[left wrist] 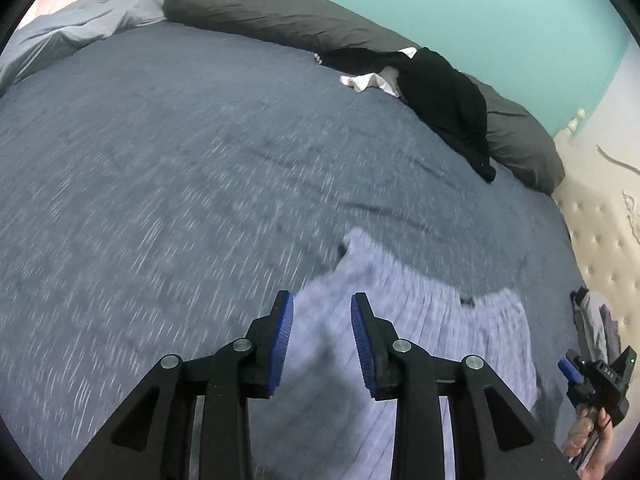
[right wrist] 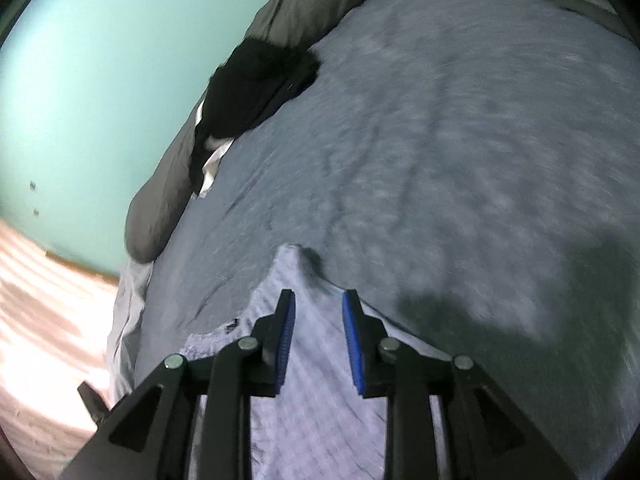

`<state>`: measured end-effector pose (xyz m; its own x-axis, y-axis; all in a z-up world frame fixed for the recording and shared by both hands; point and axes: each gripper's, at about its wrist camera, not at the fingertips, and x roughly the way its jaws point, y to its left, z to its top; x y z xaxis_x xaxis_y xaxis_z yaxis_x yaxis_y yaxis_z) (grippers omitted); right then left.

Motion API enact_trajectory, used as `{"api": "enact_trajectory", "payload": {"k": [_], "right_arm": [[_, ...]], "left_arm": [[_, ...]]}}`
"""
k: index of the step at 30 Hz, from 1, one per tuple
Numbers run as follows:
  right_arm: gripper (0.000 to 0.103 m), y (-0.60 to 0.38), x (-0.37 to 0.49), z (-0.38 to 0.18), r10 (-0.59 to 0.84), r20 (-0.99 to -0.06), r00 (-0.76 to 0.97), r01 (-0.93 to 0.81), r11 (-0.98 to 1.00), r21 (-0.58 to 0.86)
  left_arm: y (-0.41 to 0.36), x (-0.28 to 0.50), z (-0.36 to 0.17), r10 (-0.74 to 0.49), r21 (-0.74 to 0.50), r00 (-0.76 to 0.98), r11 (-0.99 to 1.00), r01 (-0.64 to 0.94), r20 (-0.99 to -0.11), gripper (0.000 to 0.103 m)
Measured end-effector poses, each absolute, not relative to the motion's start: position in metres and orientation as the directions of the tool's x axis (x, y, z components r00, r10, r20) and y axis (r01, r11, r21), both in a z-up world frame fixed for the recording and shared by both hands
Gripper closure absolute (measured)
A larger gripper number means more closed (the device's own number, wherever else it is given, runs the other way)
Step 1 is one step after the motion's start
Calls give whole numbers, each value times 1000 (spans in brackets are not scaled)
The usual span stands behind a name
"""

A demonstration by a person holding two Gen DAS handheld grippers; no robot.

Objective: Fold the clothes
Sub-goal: 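Open both grippers to release the waistband onto the bed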

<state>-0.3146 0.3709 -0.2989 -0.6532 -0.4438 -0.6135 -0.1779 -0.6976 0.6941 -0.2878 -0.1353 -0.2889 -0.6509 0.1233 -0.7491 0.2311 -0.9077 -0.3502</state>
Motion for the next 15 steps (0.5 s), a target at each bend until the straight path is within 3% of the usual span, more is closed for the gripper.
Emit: {"api": "enact_trajectory", "payload": {"k": [2,10,15], "right_arm": [[64,380,-297,-306,-420,-615,-667,-221,-677,702],[63,384,-268,-326,-371,-634,-678,-240,-704,669],[63,387,-269,-344,-382,-666,-640,-304,-670,677]], "left_arm": [[-137,-271,-294,108,-343,-643,-905,251,-758,67],[-151,-241,-330,62,-283,-591,-915,289,-805,66],[-160,-245,-344,90,-333,-589,-888,318,-803,66]]}}
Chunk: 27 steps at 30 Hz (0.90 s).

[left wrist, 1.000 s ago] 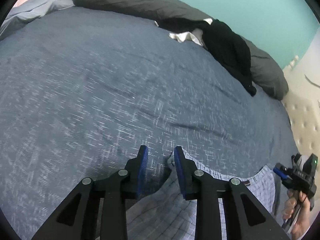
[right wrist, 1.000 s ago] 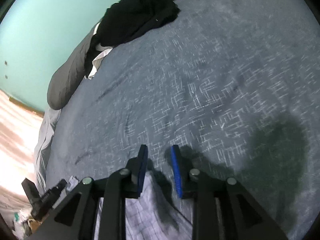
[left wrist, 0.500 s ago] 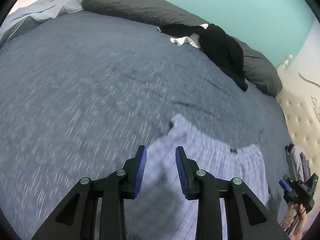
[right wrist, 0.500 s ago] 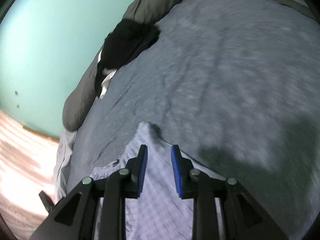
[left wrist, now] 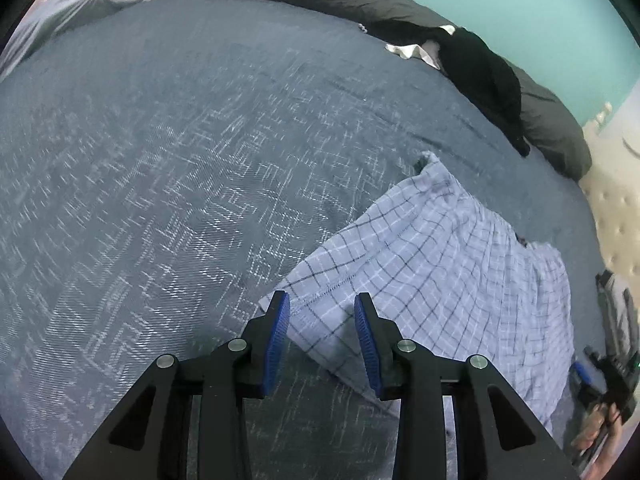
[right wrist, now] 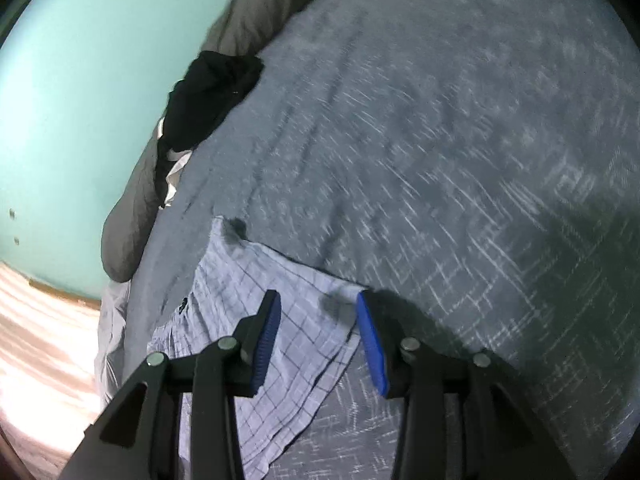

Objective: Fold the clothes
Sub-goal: 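Open both grippers to release the waistband onto the bed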

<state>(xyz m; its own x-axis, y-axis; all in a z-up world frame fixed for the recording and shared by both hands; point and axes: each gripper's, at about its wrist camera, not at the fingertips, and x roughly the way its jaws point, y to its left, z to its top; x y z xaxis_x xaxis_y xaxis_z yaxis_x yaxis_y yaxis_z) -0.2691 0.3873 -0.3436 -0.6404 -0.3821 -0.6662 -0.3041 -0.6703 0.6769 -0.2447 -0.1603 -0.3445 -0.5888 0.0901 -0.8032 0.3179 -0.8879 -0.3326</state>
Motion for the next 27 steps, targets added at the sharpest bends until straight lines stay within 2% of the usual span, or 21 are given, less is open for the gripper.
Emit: {"api": "enact_trajectory", "payload": {"k": [4,11,19,25,27], "right_arm": [[63,399,-259,-346,-341,-677,-652,-370,-637,677],[63,412,-251,-347,-416,-611,-674,-362,-535,764],[64,405,-262,-345,-480,-596,-643,-344,-515,785],[72,398,-268,-350,-477,-622,-621,-344,-546,763],[81,397,-268,-351,-473,-629,-617,-341,-560,755]], "left_arm": [[-156,-245,-340,86,-333,-602,-890,311,-794,66],[-151,-242,-334,94,-344,-616,-889,301,-782,66],[-144,-241,-339,96,-328,-604,-900,287,-791,66],[-144,-243,-339,99,-333,-604,-897,289,-791,66],[-144,-244,-339,96,-331,-605,-898,290,-790,66]]}}
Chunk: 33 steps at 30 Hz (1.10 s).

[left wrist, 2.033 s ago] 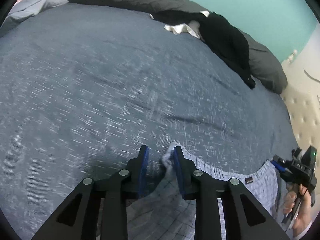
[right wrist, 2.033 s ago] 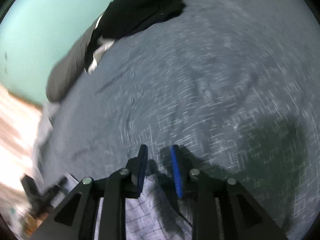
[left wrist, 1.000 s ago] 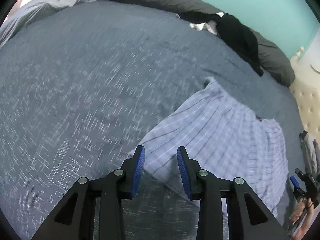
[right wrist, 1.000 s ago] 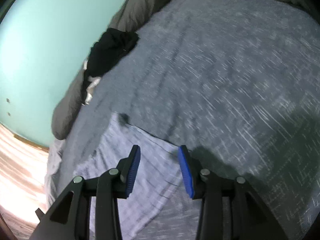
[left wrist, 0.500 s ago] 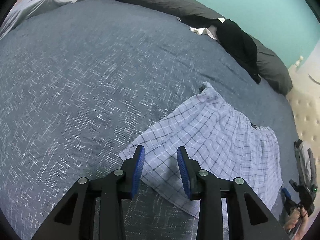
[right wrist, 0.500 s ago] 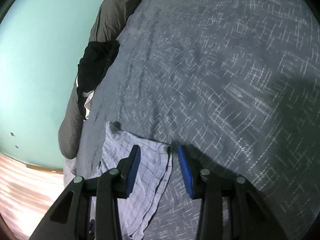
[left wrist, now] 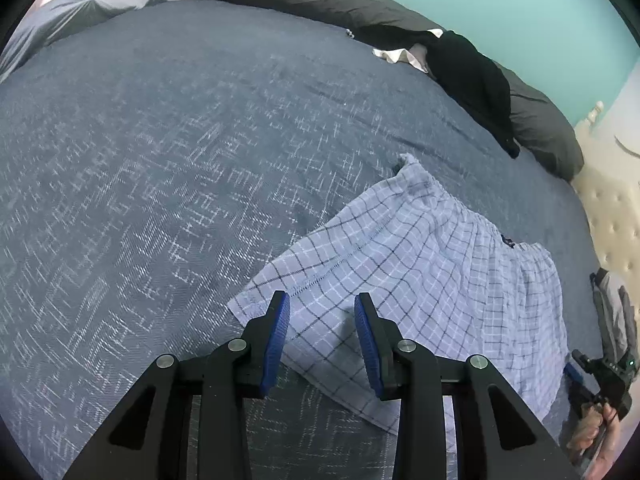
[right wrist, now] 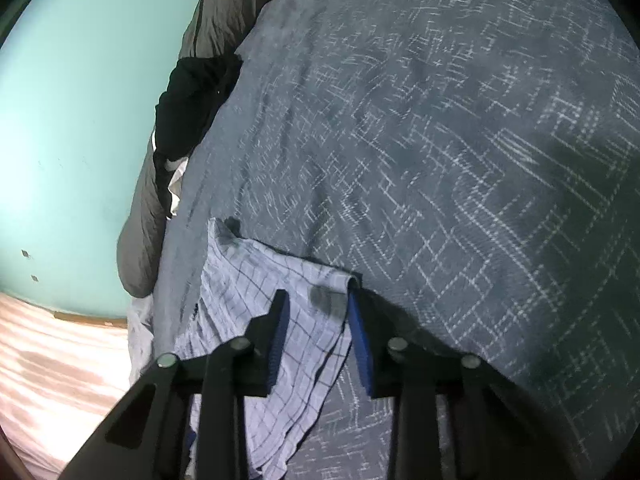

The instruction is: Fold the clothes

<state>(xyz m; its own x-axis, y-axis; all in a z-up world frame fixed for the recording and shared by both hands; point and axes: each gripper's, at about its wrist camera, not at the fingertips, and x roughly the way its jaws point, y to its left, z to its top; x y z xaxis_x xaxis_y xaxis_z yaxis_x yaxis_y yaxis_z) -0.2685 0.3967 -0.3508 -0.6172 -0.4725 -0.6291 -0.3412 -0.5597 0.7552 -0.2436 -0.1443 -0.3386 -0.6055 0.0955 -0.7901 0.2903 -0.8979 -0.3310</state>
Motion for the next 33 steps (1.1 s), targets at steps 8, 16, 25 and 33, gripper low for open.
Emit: {"api": "enact_trajectory", "payload": {"k": [8,16,25,33], "right_arm": [[97,393,-270,-346,-436,-650,-623,-336,-601,725],[102,403,-260,-340,-409,-635,-655,-332,-599,729],[102,418,-251,-343,-412,-578,-704,-342,-517,785],[102,426,-247,-352,-385,-597,-704,-394,-488,779]], "left_arm": [[-146,-244,-337,95,-328,-608,-901,285,-788,66],[-147,-244,-337,92,-327,-608,-900,288,-789,66],[-160,-242,-336,50,-308,-610,-894,325,-791,66],[-174,-242,-342,2,-273,-589,-887,372,-808,59]]}}
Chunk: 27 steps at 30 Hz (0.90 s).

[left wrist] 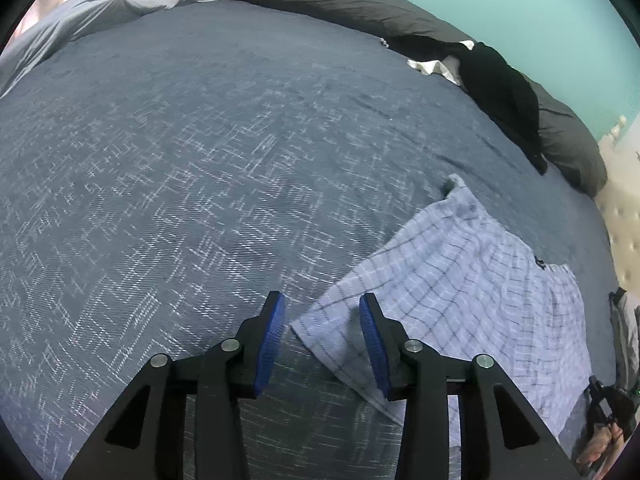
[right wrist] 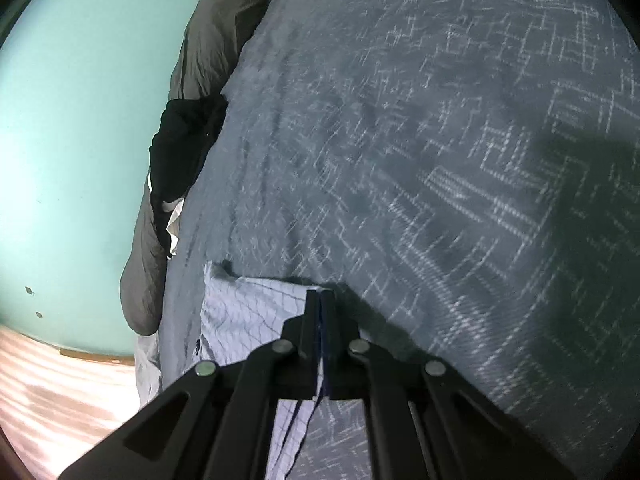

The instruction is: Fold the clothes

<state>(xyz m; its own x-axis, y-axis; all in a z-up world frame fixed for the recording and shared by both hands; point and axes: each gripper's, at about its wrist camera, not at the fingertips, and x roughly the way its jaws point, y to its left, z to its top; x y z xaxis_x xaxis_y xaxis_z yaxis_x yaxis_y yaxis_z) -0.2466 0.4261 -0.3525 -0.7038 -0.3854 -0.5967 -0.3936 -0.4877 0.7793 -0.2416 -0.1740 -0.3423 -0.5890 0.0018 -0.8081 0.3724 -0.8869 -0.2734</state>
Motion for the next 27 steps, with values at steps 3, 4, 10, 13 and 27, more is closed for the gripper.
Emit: {"api": "enact_trajectory", "payload": {"k": [3,4,10,13,27], "right_arm": [[102,425,-246,-346,-363,-595,-717,-383,-508,772],[102,425,-246,-345,-360,-593,-720,-380,-511,771],[102,422,-248,-344,-327,-598,-732,-388,-520,761],[102,423,-247,-345,-322,-601,-732,-398,-513,760],[102,429,-248,-354,-351,-603,-716,-415,-481,772]], "left_arm": [[-178,-243,-348,6,-266,-571,-889,374,-821,58],[-178,-244,-350,13,-269,-569,-890,368,-822,58],[-174,-247,-354,37,-272,-564,-900,340,-825,71],[-168,-249,-354,52,-273,-563,-909,316,-825,98],[-172,-242,-351,22,-266,-575,-901,343,-818,98]]}}
